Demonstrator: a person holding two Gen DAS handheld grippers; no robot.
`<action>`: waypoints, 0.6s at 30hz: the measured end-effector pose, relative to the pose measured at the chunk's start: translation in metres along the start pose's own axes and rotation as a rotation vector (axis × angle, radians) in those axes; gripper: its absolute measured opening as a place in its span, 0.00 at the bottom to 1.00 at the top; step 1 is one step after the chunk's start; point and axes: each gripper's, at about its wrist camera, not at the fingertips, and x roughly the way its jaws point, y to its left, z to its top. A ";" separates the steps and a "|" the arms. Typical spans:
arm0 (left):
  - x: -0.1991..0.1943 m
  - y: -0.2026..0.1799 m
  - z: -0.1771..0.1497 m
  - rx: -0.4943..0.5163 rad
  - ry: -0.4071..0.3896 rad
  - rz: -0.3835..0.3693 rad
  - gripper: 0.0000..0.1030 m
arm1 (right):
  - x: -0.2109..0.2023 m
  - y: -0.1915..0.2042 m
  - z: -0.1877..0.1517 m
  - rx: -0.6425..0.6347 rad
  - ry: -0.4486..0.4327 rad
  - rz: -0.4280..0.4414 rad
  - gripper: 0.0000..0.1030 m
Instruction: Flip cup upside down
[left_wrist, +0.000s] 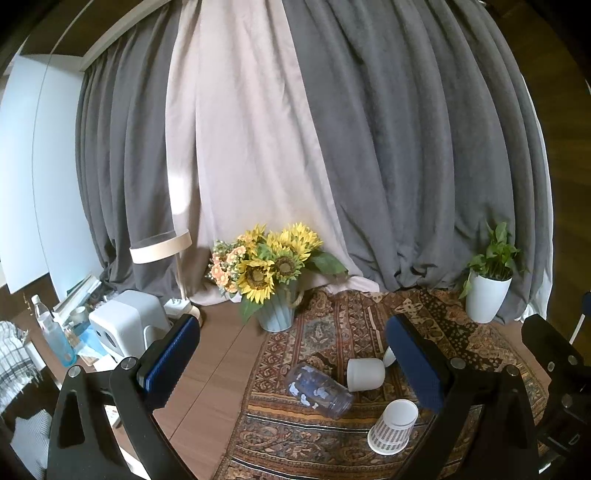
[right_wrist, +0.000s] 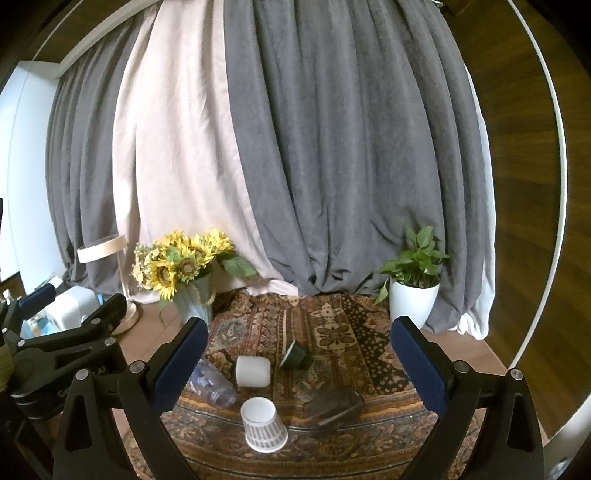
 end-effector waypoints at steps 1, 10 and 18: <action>0.000 0.000 0.000 0.000 0.000 0.001 1.00 | 0.000 -0.001 0.000 0.000 -0.001 0.001 0.97; 0.001 -0.001 0.003 0.005 -0.002 0.006 1.00 | 0.002 -0.004 0.001 0.000 -0.001 0.004 0.97; 0.001 0.000 0.004 0.001 0.001 0.005 1.00 | 0.003 -0.004 0.002 0.004 0.004 0.003 0.97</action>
